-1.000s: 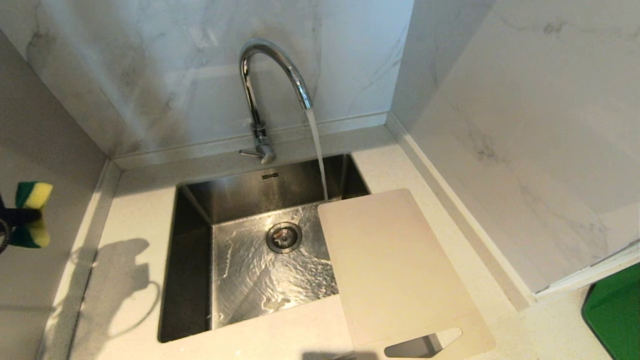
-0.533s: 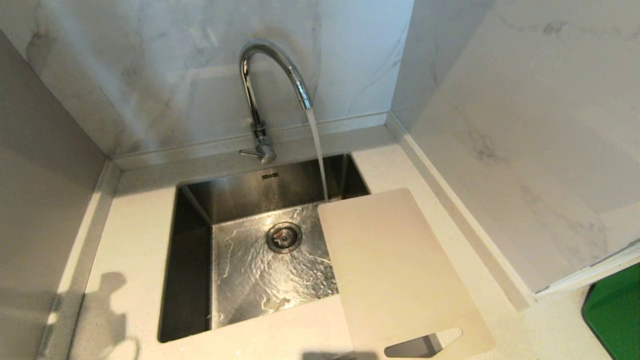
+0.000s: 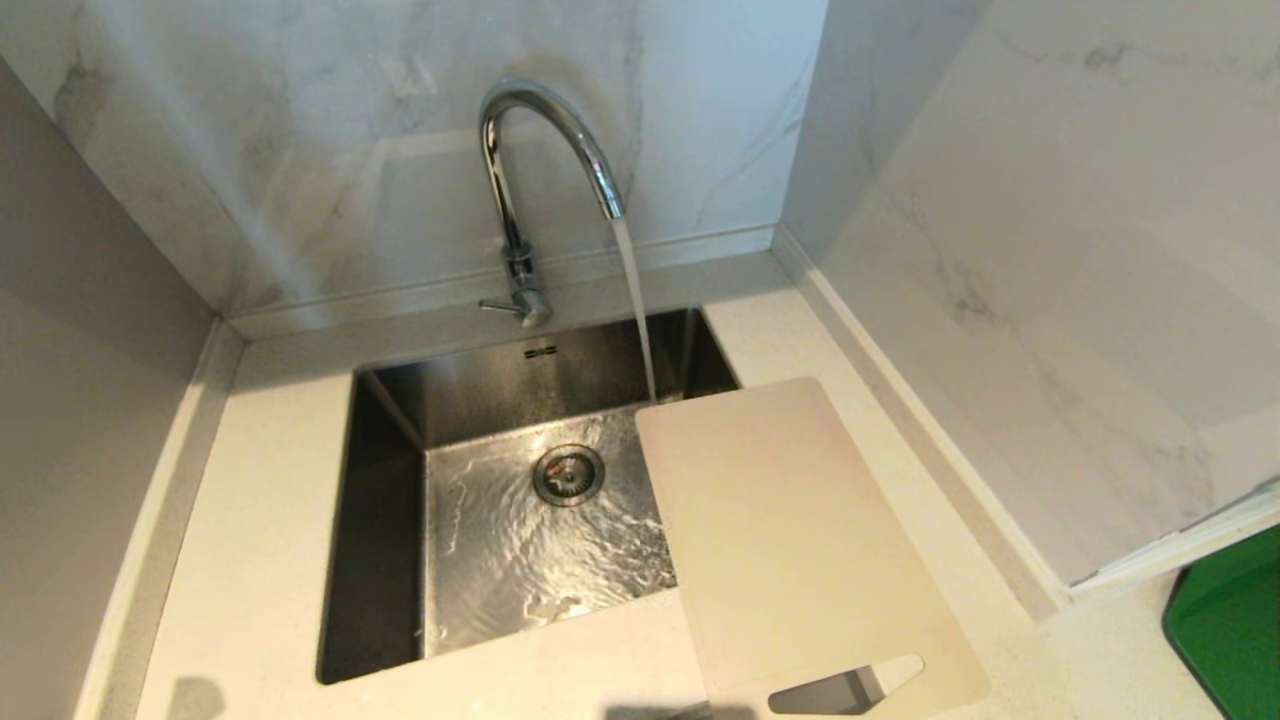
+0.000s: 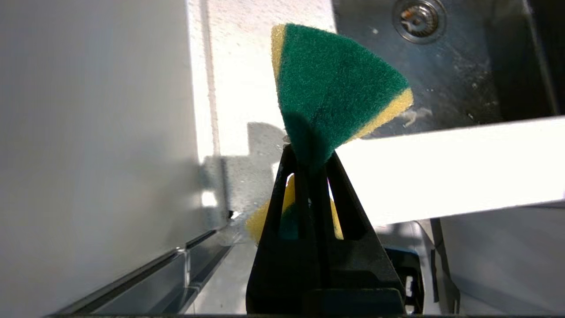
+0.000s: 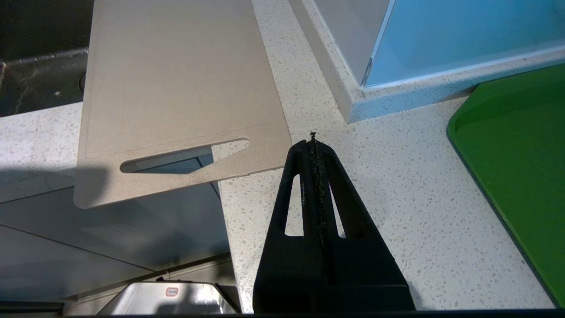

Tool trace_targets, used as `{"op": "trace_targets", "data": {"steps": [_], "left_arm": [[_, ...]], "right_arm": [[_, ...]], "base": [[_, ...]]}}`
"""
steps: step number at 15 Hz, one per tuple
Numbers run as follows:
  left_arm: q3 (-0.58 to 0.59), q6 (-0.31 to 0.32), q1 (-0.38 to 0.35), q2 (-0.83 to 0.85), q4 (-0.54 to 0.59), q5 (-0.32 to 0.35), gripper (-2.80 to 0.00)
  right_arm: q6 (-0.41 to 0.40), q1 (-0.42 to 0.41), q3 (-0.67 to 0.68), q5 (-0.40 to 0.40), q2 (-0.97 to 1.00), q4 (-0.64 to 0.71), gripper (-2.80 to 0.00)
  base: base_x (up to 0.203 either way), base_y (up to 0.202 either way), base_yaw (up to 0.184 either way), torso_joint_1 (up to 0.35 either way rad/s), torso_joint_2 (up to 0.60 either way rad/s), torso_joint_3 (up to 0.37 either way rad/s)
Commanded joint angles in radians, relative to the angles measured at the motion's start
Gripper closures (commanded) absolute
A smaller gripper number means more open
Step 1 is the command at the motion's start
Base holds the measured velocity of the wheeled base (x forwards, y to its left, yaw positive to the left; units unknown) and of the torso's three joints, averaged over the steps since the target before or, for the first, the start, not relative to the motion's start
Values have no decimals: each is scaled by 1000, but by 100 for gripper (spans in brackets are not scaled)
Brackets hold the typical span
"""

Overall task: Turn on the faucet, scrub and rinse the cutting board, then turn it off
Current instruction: Pick up the cutting board

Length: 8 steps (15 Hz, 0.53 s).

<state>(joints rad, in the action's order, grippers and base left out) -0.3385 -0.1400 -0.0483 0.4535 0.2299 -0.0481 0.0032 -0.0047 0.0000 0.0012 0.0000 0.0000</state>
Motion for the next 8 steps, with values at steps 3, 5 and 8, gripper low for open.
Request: {"op": "trace_targets", "data": {"steps": [3,5,8], "left_arm": [[157,27,23,-165,-43,0,0],[248,102,25,-249,-48,3,0],[259,111,48,-348,-51,11,0]], "right_arm": [[0,0,1,0,0,0,0],[0,0,1,0,0,0,0],[0,0,2,0,0,0,0]], "base": [[0,0,0,0,0,0],[0,0,0,0,0,0],[0,0,0,0,0,0]]}}
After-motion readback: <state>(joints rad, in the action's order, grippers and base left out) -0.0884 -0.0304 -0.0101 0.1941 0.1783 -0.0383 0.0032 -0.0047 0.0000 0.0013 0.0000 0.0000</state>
